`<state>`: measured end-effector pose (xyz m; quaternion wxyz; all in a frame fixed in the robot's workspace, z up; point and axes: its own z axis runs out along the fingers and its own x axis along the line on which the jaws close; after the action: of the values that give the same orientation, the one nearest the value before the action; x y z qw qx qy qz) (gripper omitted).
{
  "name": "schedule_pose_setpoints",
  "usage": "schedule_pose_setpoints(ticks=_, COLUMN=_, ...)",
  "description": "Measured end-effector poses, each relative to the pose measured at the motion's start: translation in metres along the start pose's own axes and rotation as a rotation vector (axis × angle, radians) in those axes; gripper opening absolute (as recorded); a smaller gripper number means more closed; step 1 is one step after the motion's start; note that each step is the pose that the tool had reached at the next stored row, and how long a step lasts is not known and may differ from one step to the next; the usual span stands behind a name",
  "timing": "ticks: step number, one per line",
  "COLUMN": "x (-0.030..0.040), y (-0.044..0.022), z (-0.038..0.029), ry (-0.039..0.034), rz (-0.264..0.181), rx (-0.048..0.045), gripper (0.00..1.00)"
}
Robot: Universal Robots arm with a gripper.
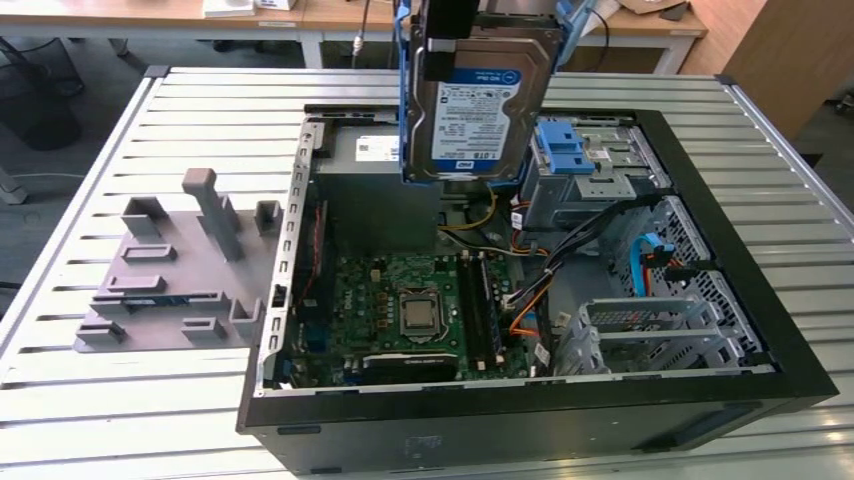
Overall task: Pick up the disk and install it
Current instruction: 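Insert the disk into the insertion slot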
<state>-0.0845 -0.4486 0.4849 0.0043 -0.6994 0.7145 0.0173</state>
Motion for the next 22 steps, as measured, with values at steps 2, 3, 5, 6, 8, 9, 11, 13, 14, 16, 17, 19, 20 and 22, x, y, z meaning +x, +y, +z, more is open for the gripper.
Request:
schedule_pose_setpoints(ticks=2, x=0.0029, y=0.0, z=0.0002, ry=0.0, rz=0.0, rx=0.0, gripper=0.36)
schedule_pose_setpoints(ticks=3, x=0.0048, y=-0.0001, z=0.0002, ry=0.0001, rz=0.001, rx=0.0, gripper=0.36)
schedule_pose_setpoints(ticks=5, x=0.0088, y=-0.0002, z=0.0003, ry=-0.0001, rz=0.001, rx=0.0001, gripper=0.36)
schedule_pose_setpoints(ticks=6, x=0.0106, y=-0.0002, z=0.0003, ry=0.0, rz=0.001, rx=0.0, gripper=0.36)
schedule_pose_setpoints(ticks=8, x=0.0135, y=-0.0003, z=0.0002, ry=0.0, rz=0.001, rx=0.0, gripper=0.36)
schedule_pose_setpoints(ticks=9, x=0.0144, y=-0.0003, z=0.0002, ry=0.0001, rz=0.001, rx=0.0, gripper=0.36)
schedule_pose_setpoints(ticks=11, x=0.0149, y=-0.0002, z=0.0002, ry=0.0016, rz=0.001, rx=0.0, gripper=0.36)
schedule_pose_setpoints(ticks=13, x=0.0157, y=-0.0005, z=0.0002, ry=0.0019, rz=0.001, rx=0.0001, gripper=0.36)
schedule_pose_setpoints(ticks=14, x=0.0161, y=-0.0009, z=0.0003, ry=0.0018, rz=0.001, rx=0.0001, gripper=0.36)
schedule_pose_setpoints(ticks=16, x=0.0164, y=-0.0025, z=0.0003, ry=0.0019, rz=0.001, rx=0.0001, gripper=0.36)
schedule_pose_setpoints(ticks=17, x=0.0165, y=-0.004, z=0.0003, ry=0.0019, rz=0.001, rx=0.0001, gripper=0.36)
schedule_pose_setpoints(ticks=19, x=0.0169, y=-0.0067, z=0.0003, ry=0.002, rz=0.001, rx=0.0001, gripper=0.36)
schedule_pose_setpoints(ticks=20, x=0.0172, y=-0.0075, z=0.0003, ry=0.0019, rz=0.001, rx=0.0001, gripper=0.36)
schedule_pose_setpoints(ticks=22, x=0.0185, y=-0.0081, z=0.0002, ry=0.0019, rz=0.001, rx=0.0, gripper=0.36)
